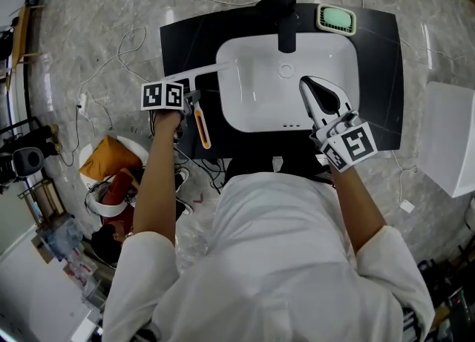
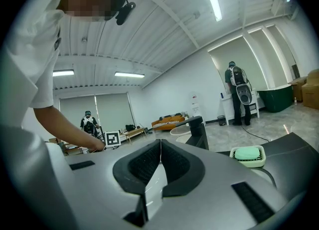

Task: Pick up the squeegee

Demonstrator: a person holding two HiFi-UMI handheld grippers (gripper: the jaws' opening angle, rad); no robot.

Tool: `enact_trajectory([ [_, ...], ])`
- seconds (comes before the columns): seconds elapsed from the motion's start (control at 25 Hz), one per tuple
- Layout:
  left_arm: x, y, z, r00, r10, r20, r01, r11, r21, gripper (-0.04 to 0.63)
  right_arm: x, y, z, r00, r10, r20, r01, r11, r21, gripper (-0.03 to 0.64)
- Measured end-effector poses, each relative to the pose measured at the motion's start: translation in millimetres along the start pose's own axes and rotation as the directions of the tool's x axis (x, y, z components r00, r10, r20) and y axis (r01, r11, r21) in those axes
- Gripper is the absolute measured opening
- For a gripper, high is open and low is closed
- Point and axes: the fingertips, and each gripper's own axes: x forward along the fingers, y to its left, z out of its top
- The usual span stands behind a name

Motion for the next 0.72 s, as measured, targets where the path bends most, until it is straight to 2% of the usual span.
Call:
enact_trajectory([
  [0.4,-4,0,-2,0.998,-0.047,0.042,0.050,0.996,-0.077,0.083,-7,9,-1,1.000,0.019,0.001,-0.019,1.000,-0.002,0.015],
  [0.6,-21,-4,-3,0.989,-0.074,0.125,0.084,0.993,-0.080,0.081,-14,16,2,0.999,0.032,0.004,-0.032,0.999,-0.017,0.015],
  [0.72,-40,-14,0,0.973,-0.111,0.202,0.128,0.989,-0.075,0.081,-18,22,6,0.999,0.043,0.009,-0.043,0.999,-0.027,0.015],
])
